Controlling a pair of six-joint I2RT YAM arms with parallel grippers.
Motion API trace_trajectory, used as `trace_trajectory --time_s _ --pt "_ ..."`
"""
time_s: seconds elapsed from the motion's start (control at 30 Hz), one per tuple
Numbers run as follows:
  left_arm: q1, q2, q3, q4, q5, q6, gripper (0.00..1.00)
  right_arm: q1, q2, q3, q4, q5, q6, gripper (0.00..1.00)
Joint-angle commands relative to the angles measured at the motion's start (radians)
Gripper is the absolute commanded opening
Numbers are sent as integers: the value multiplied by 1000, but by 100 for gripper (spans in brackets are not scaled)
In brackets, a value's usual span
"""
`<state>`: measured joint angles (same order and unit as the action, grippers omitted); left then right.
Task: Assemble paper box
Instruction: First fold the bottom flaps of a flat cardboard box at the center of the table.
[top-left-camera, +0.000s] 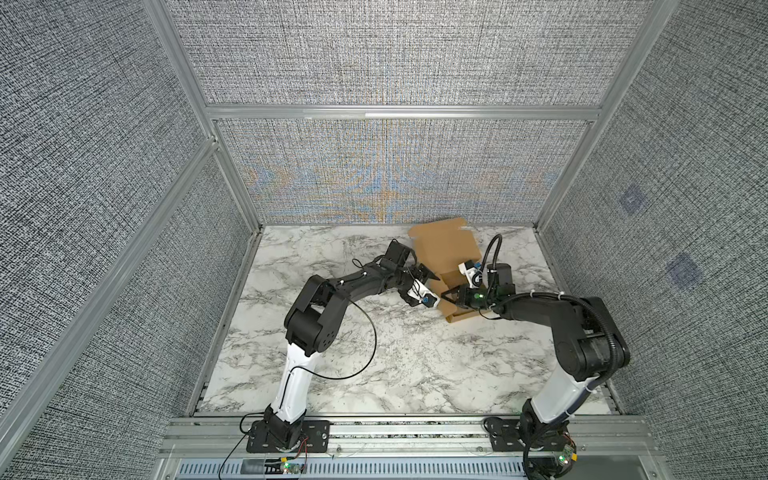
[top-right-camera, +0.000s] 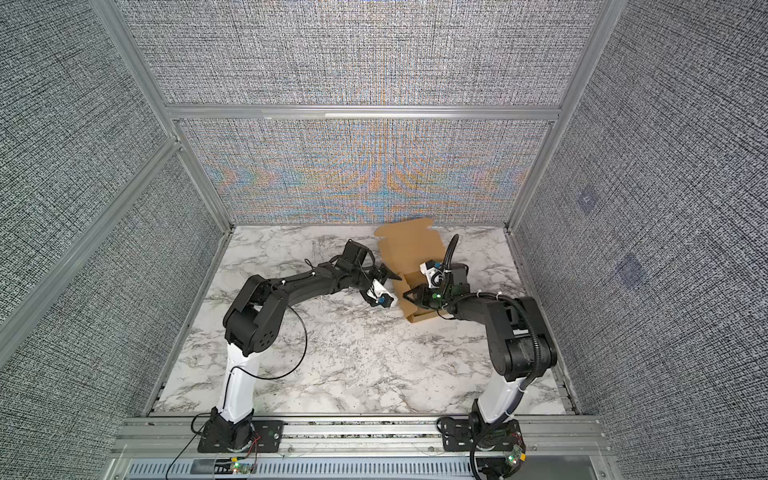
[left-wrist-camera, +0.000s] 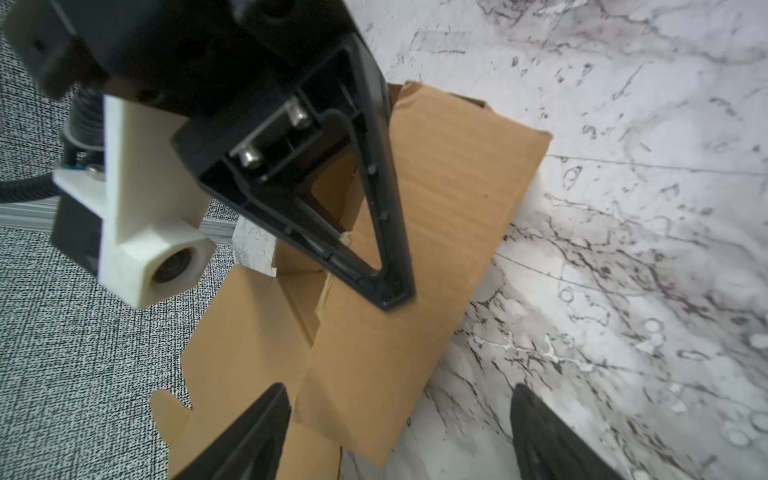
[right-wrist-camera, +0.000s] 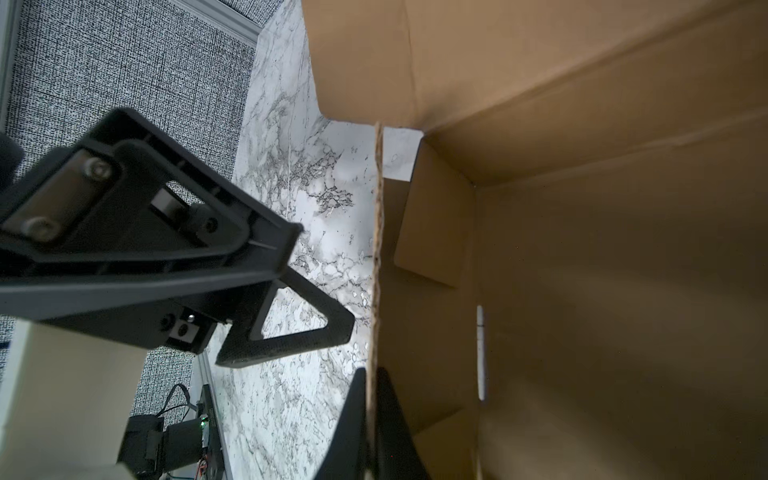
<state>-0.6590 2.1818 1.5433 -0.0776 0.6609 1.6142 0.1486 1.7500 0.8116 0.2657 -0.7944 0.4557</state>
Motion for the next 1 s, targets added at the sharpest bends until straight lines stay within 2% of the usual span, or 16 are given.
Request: trace_trajectory --time_s 0.0,0.33,0.7,0.97 --pt "-6 15 -7 72 -5 -27 85 0 1 -4 26 -18 13 9" --pt "-22 39 21 144 0 -98 85 -1 -12 -24 49 -13 32 13" --pt "-25 45 28 157 -6 -116 85 -6 -60 -23 16 4 19 28" --pt "-29 53 29 164 -10 -109 85 -44 -143 0 -96 52 -49 35"
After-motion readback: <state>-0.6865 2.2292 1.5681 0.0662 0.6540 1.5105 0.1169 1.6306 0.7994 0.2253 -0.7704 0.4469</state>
